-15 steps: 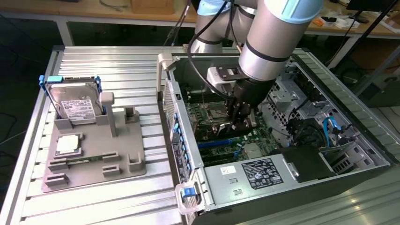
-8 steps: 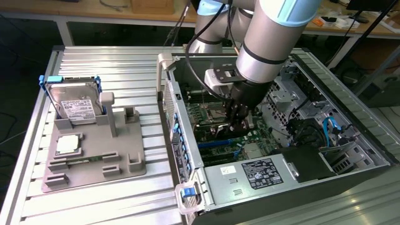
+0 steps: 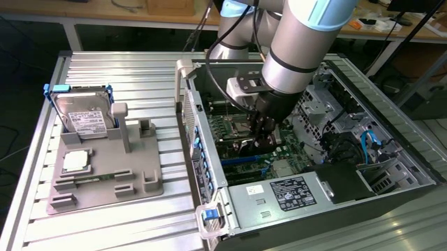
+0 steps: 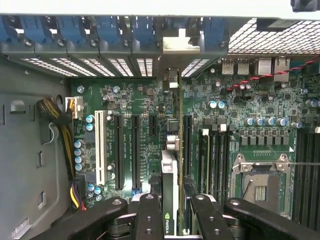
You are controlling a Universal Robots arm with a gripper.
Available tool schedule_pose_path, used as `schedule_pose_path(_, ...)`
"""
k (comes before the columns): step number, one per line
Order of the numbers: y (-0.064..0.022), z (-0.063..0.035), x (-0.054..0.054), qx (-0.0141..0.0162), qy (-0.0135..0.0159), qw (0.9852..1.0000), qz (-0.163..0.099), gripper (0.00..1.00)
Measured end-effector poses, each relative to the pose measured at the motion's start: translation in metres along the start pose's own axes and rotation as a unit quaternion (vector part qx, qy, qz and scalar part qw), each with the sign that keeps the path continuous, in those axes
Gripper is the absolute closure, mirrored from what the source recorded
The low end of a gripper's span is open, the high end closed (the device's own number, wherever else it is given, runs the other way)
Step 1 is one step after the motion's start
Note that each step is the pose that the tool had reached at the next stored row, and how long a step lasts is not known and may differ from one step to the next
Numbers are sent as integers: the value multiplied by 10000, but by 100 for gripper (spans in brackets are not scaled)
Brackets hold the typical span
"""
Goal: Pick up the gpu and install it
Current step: 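Insert the gpu into the slot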
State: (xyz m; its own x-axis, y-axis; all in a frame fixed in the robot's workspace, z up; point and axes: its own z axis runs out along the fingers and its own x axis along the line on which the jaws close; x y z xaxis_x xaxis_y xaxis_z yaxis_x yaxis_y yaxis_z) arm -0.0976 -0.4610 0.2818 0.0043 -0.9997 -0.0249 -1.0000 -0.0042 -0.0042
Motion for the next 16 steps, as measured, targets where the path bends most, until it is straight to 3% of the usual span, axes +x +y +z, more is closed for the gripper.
schedule_pose_path(7, 92, 33, 0, 0, 0, 10000, -1, 73)
schedule_pose_path(16, 97, 48, 1, -1, 0, 10000, -1, 73)
